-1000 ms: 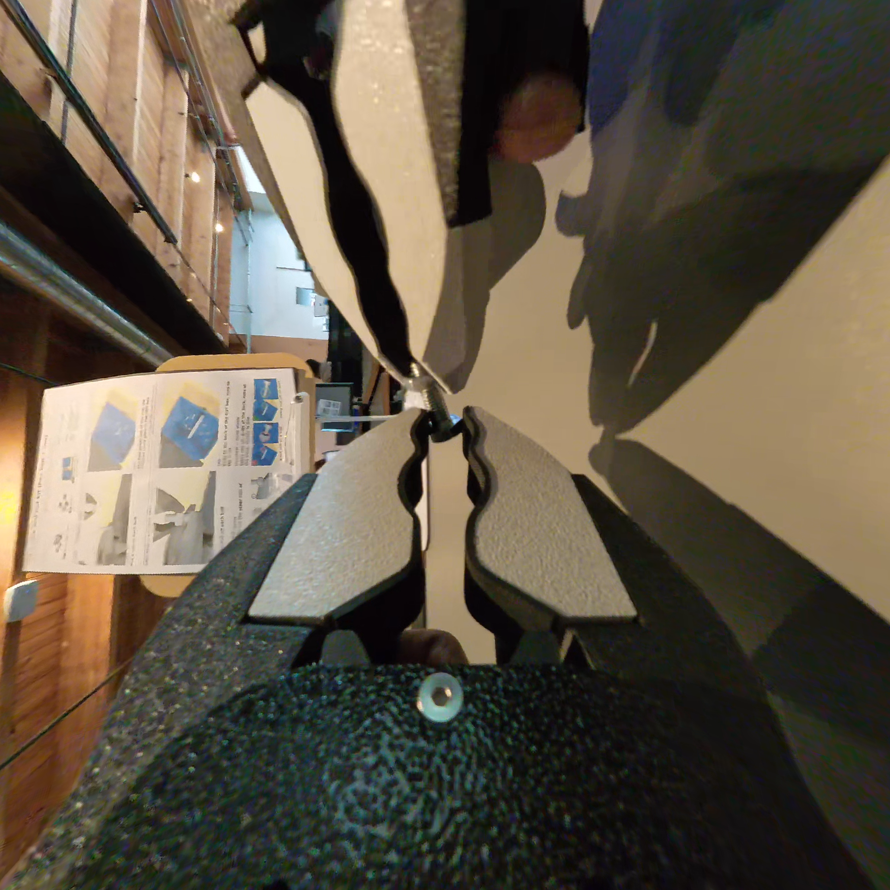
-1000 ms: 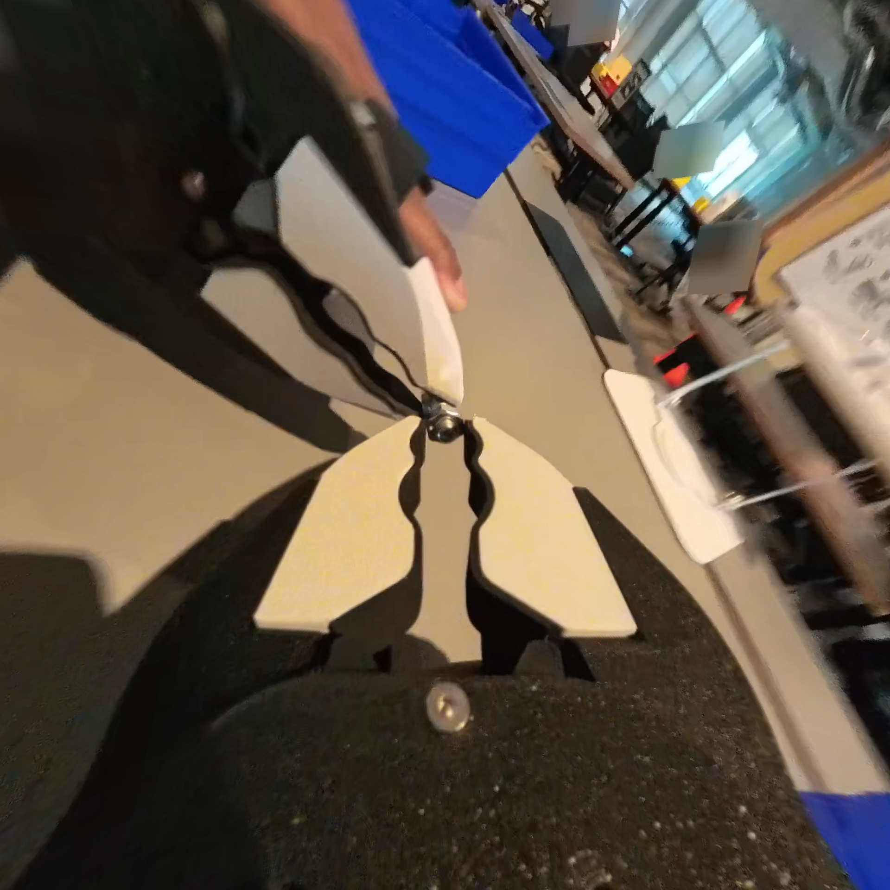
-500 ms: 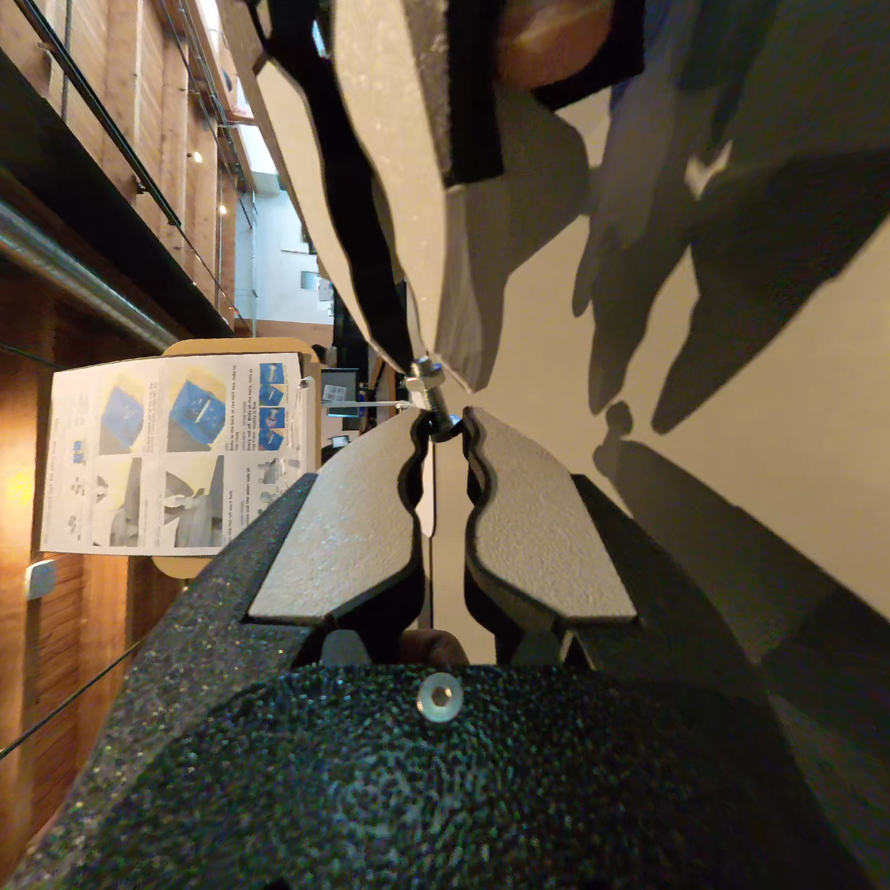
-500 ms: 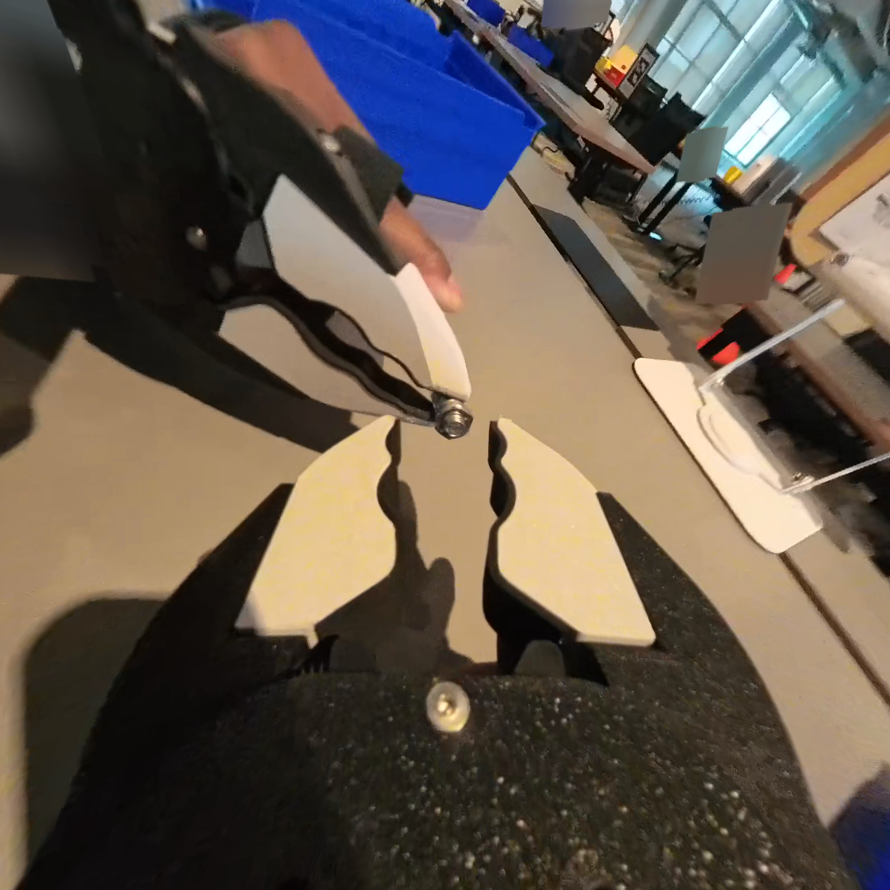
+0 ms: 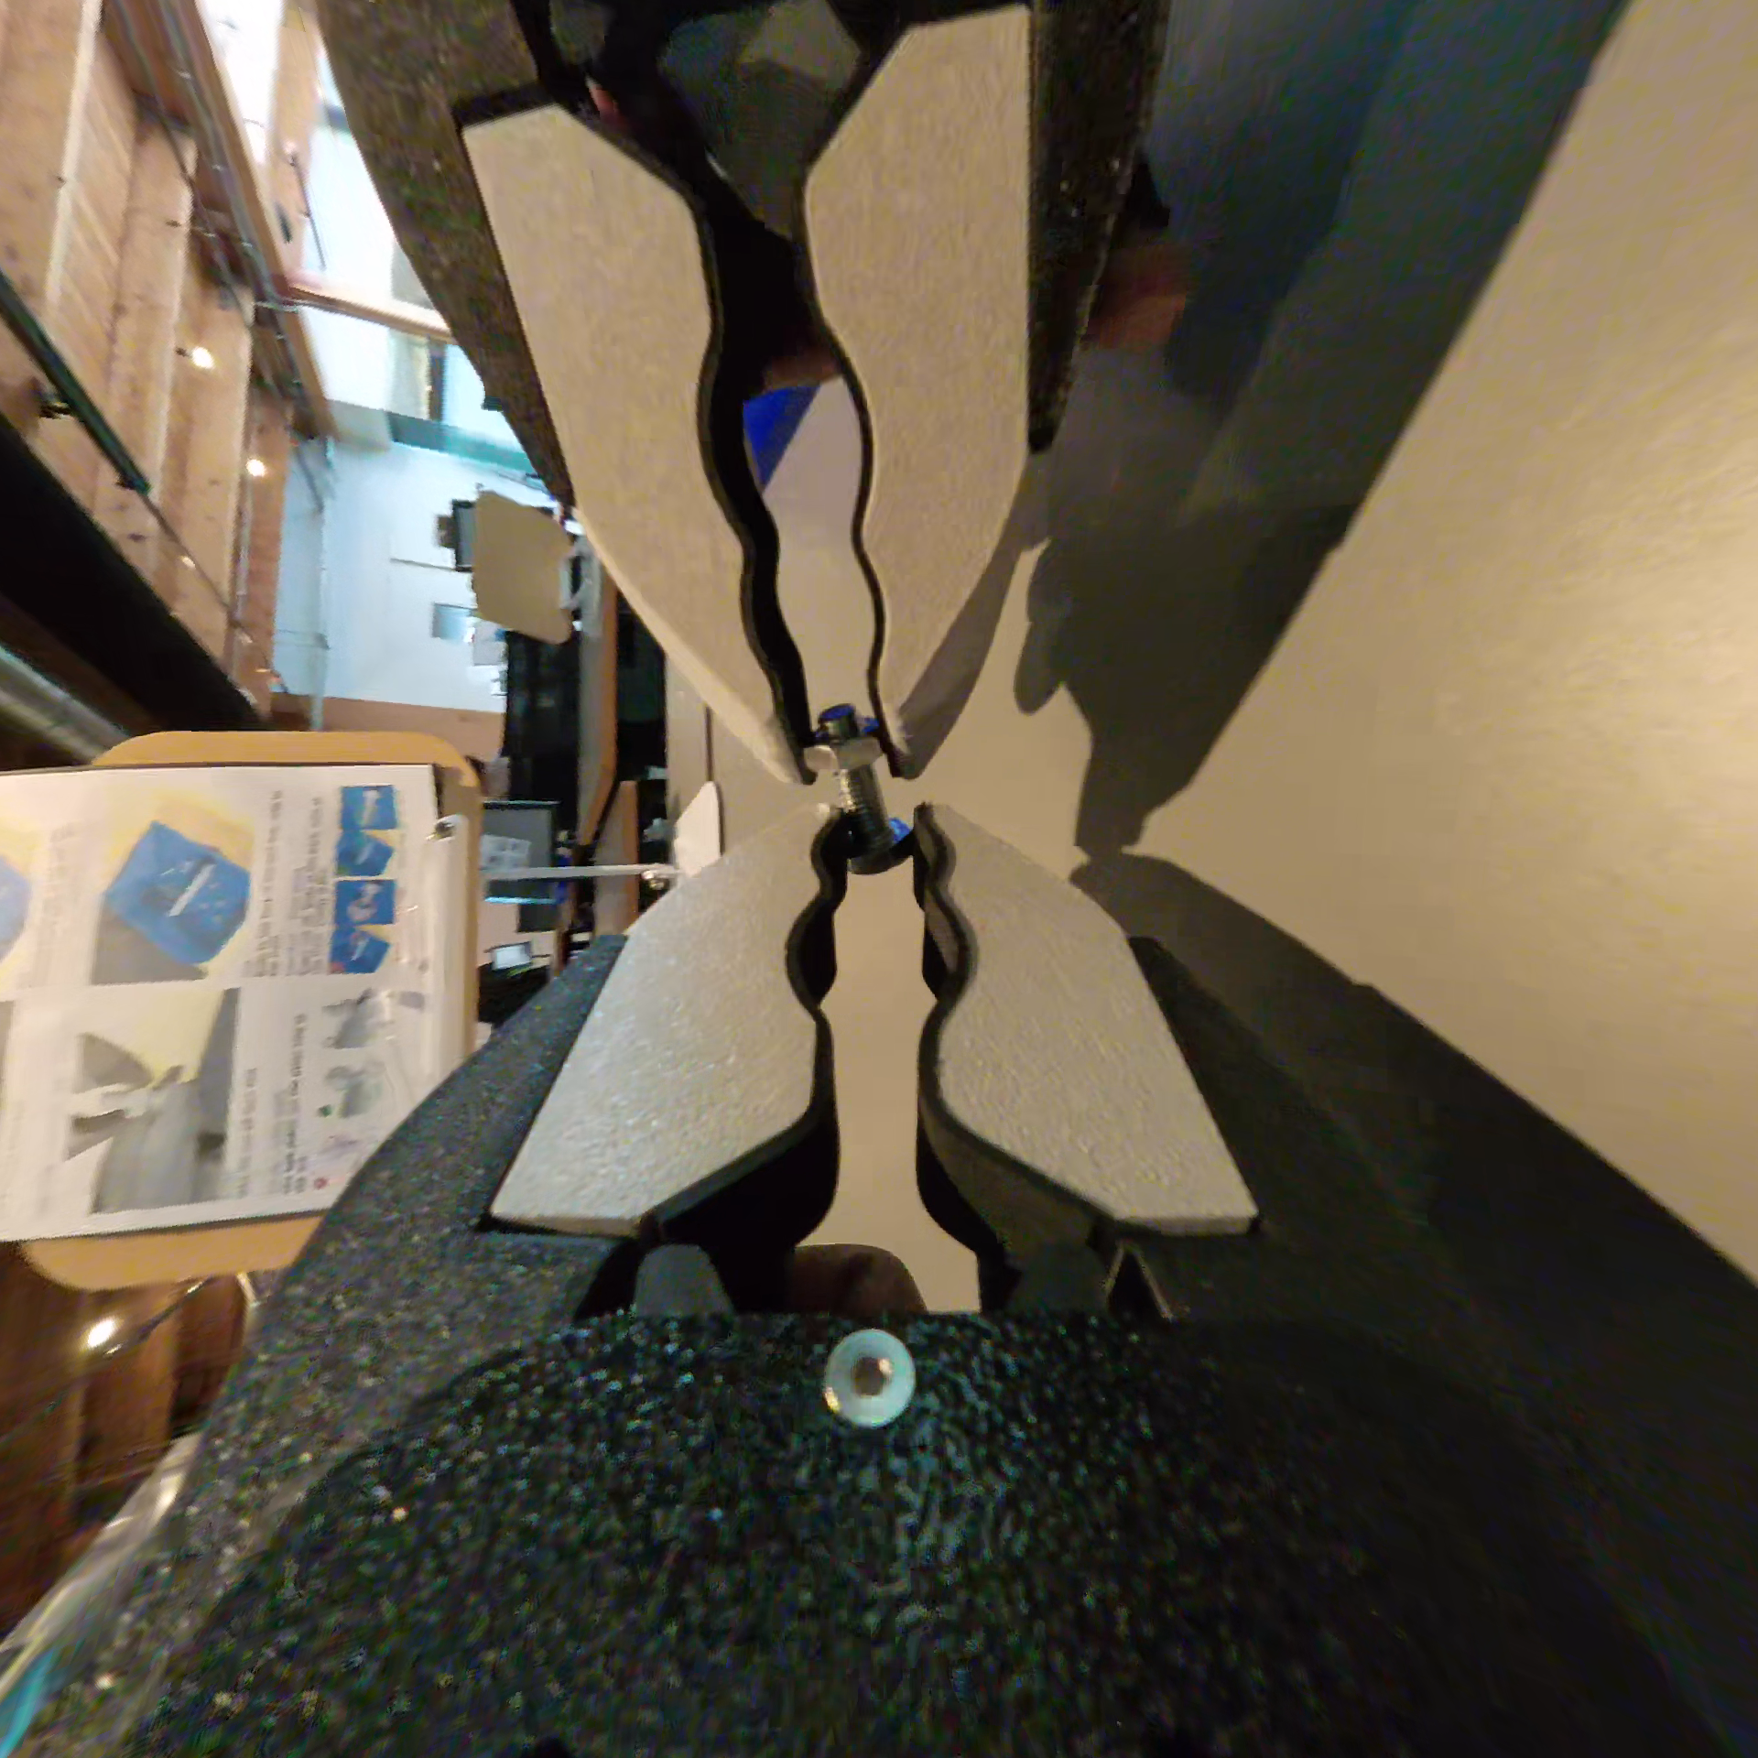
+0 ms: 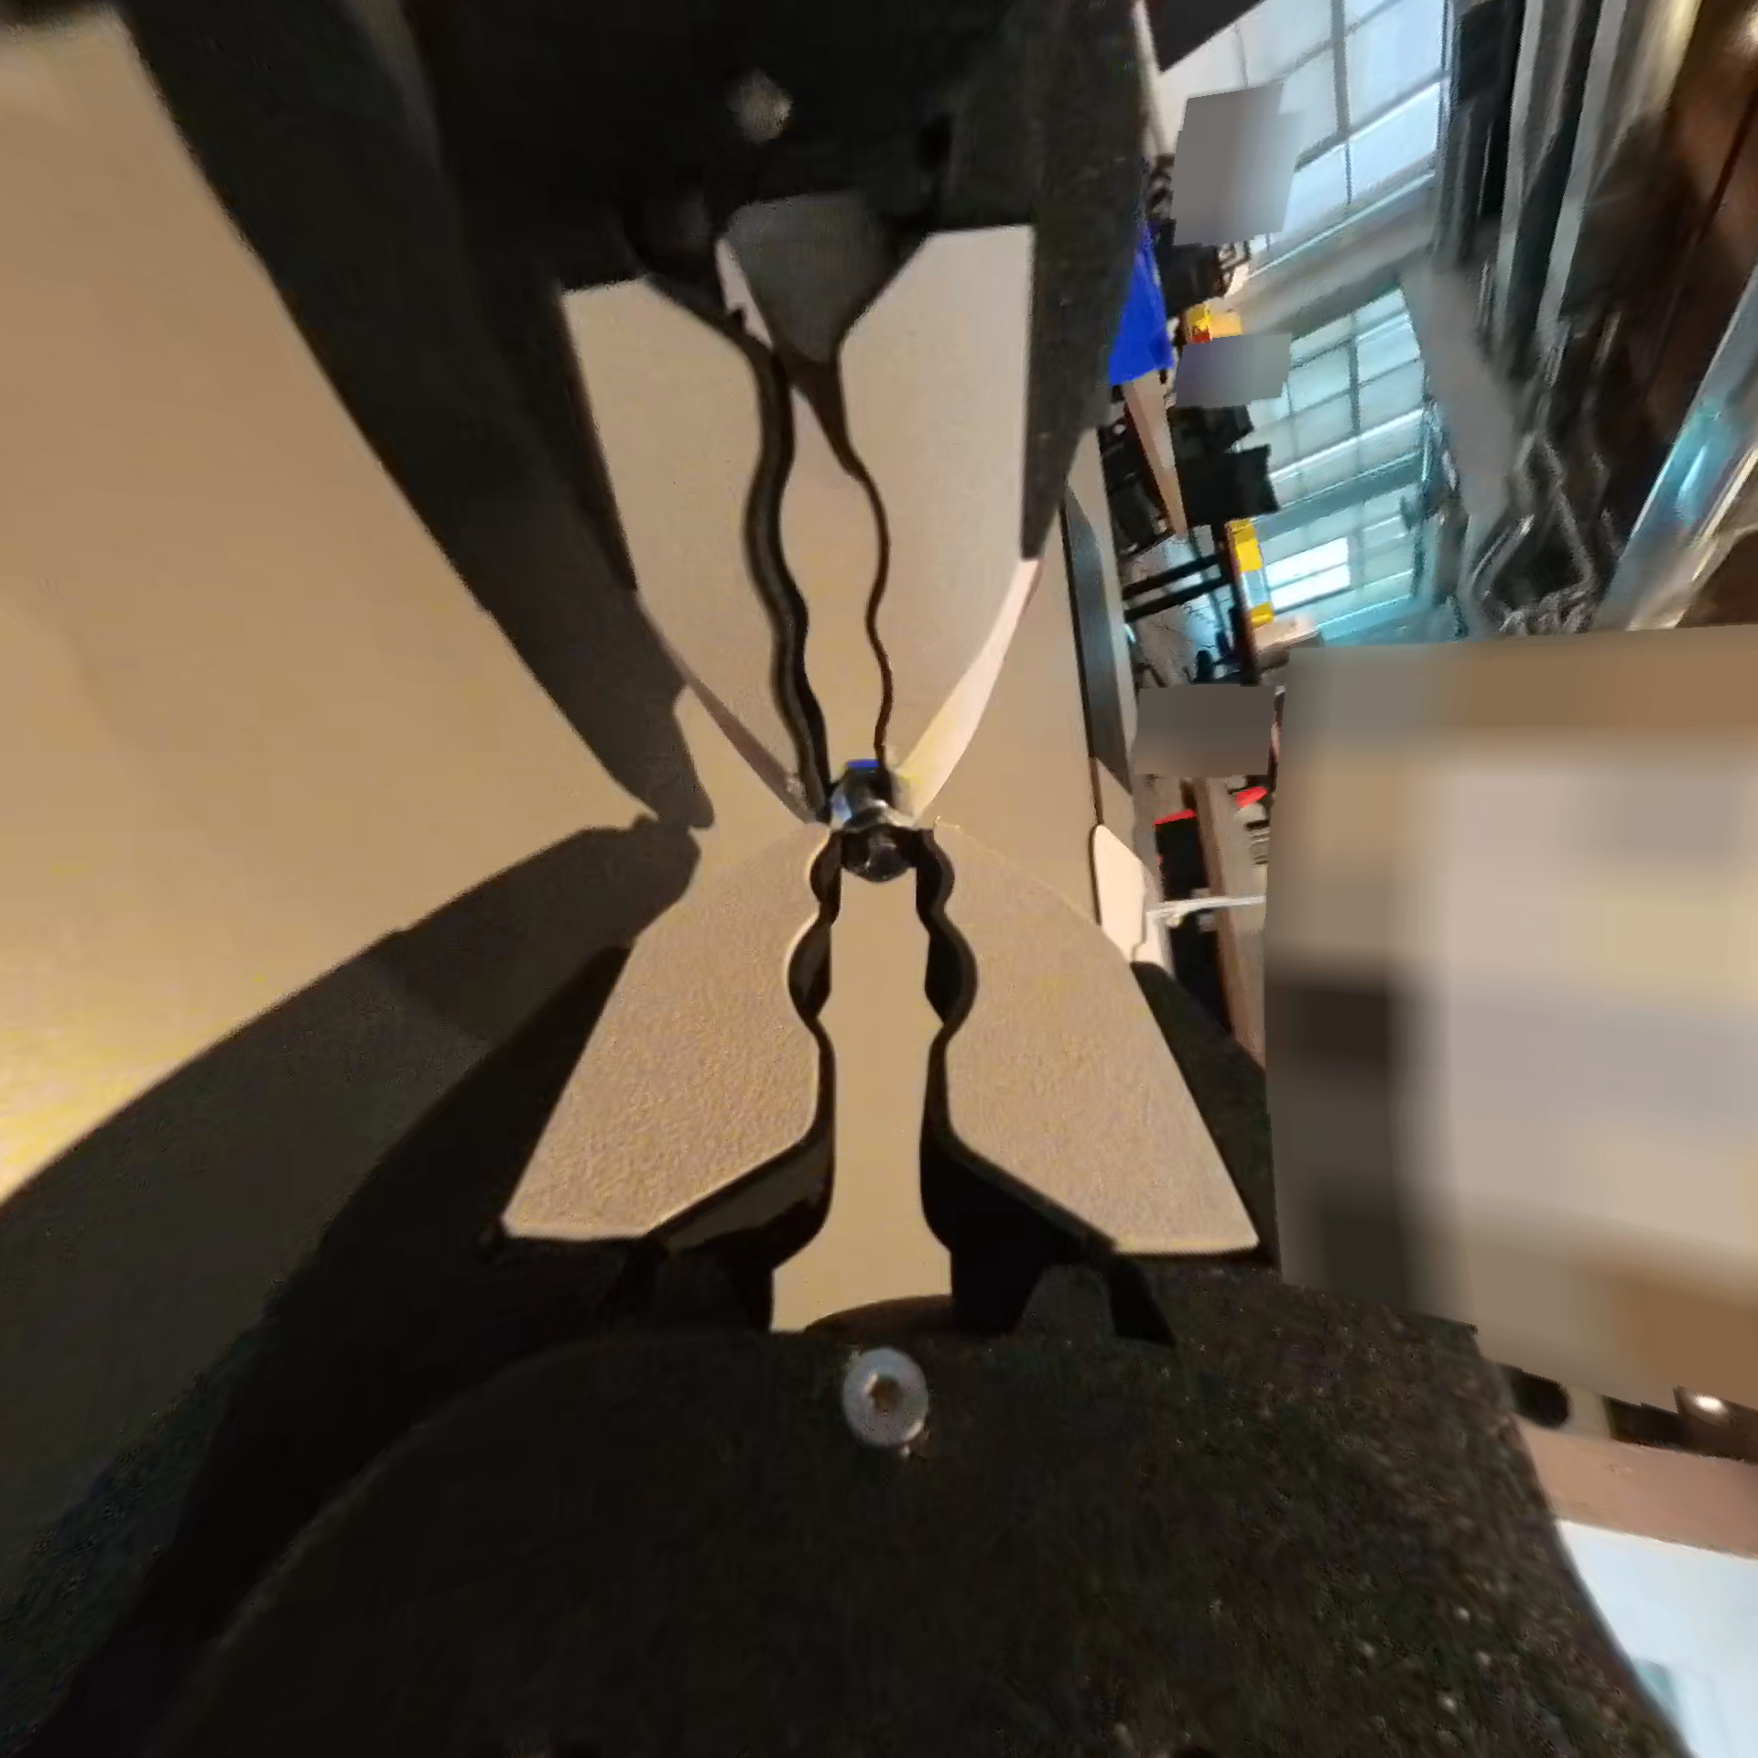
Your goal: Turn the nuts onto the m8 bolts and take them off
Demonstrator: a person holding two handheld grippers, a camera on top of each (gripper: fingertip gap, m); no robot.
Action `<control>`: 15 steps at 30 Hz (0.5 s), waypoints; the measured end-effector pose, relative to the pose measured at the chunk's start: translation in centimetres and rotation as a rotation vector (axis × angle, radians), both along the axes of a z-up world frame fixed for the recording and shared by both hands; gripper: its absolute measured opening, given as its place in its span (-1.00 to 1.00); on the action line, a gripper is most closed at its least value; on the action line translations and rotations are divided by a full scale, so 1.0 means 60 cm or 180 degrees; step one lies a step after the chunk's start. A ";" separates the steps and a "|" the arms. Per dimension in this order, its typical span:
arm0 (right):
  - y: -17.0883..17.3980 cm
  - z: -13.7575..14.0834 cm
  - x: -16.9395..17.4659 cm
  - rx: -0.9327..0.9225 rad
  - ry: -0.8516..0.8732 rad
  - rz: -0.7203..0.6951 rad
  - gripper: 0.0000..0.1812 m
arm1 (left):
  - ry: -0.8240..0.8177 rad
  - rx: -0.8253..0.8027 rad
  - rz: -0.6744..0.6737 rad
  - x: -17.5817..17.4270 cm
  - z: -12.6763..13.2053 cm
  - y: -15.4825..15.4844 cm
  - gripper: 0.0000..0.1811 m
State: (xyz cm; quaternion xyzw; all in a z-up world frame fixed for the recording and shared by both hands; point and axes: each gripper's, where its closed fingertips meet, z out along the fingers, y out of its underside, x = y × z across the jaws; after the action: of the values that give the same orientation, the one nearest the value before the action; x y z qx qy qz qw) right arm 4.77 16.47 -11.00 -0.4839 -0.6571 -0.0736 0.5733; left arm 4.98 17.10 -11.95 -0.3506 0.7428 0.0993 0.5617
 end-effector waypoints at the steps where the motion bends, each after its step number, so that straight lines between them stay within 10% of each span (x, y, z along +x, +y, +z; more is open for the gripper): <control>1: 0.000 -0.003 0.002 0.0078 -0.0091 0.0010 -0.84 | 0.0008 -0.0017 0.0003 0.001 -0.003 0.000 -0.86; 15: 0.026 0.037 -0.001 -0.1647 0.1522 -0.0528 -0.69 | -0.0102 0.0667 0.0274 -0.001 0.030 0.024 -0.86</control>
State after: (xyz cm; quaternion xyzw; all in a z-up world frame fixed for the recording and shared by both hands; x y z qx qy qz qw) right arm 4.70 18.00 -8.78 -0.6682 -0.4598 0.1641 0.5613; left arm 4.93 18.53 -10.14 -0.3231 0.7036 0.1947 0.6023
